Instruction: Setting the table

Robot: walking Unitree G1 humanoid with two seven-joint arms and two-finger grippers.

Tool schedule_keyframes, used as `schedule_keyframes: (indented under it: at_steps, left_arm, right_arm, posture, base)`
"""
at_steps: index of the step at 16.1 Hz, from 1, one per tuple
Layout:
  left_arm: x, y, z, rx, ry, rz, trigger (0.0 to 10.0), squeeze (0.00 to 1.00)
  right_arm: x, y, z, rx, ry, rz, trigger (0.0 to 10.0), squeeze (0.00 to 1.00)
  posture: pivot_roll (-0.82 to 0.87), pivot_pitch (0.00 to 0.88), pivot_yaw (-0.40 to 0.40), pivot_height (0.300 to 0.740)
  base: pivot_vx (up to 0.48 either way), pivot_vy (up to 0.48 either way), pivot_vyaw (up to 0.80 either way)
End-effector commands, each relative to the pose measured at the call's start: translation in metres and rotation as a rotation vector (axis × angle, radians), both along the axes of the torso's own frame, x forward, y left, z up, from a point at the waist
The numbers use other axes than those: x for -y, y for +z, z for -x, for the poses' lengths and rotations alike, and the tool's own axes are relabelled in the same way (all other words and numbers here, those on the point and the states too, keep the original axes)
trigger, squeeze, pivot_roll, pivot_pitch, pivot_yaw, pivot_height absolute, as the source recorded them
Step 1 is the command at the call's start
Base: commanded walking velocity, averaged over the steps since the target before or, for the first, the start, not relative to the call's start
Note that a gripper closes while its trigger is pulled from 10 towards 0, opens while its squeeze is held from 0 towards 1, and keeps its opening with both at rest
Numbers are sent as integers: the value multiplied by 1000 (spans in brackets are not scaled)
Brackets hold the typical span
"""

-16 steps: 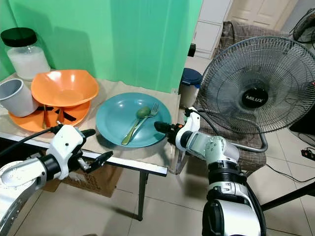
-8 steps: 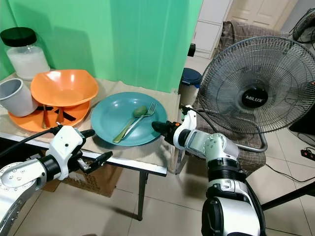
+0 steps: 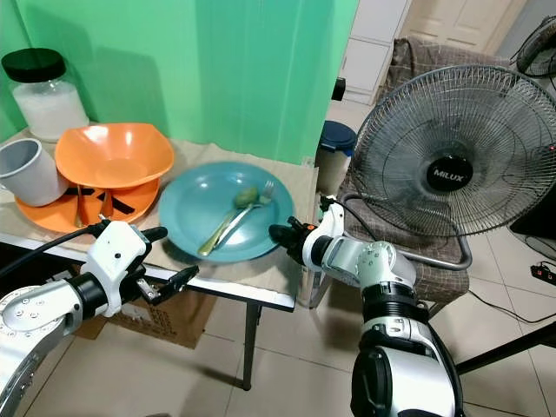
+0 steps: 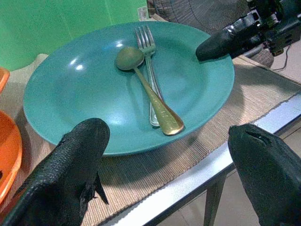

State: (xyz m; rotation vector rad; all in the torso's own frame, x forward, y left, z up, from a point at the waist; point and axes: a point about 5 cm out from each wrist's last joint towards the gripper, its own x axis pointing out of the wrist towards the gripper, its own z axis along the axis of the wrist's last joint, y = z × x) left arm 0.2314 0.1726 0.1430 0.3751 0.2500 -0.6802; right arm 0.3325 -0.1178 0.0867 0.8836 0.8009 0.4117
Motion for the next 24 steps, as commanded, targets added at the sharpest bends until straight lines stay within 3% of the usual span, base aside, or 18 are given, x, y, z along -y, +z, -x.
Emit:
schedule_keyframes:
  at_steps: [1, 8, 17, 20, 24]
  left_arm:
    - [5, 4, -1, 21, -17, 1, 10000, 0]
    - [5, 4, -2, 28, -9, 3, 10000, 0]
    - [3, 5, -3, 31, -2, 3, 10000, 0]
    - [2, 5, -4, 30, 3, -1, 10000, 0]
    - [0, 6, -6, 34, 11, -5, 10000, 0]
  right_arm:
    - [2, 2, -3, -10, -15, 1, 0, 0]
    - [8, 10, -10, -6, -58, -22, 0, 0]
    - [21, 32, -24, 30, -102, 41, 0, 0]
    - [25, 51, -30, 93, -70, 97, 0, 0]
    - [27, 80, -35, 265, 4, 218, 0, 0]
  posture:
    - [106, 0, -133, 740]
    - [104, 0, -136, 740]
    - [103, 0, -137, 740]
    - [102, 0, -136, 740]
    - [103, 0, -135, 740]
  base:
    - [0, 0, 0]
    - [0, 0, 0]
    - [0, 0, 0]
    - [0, 0, 0]
    - [0, 0, 0]
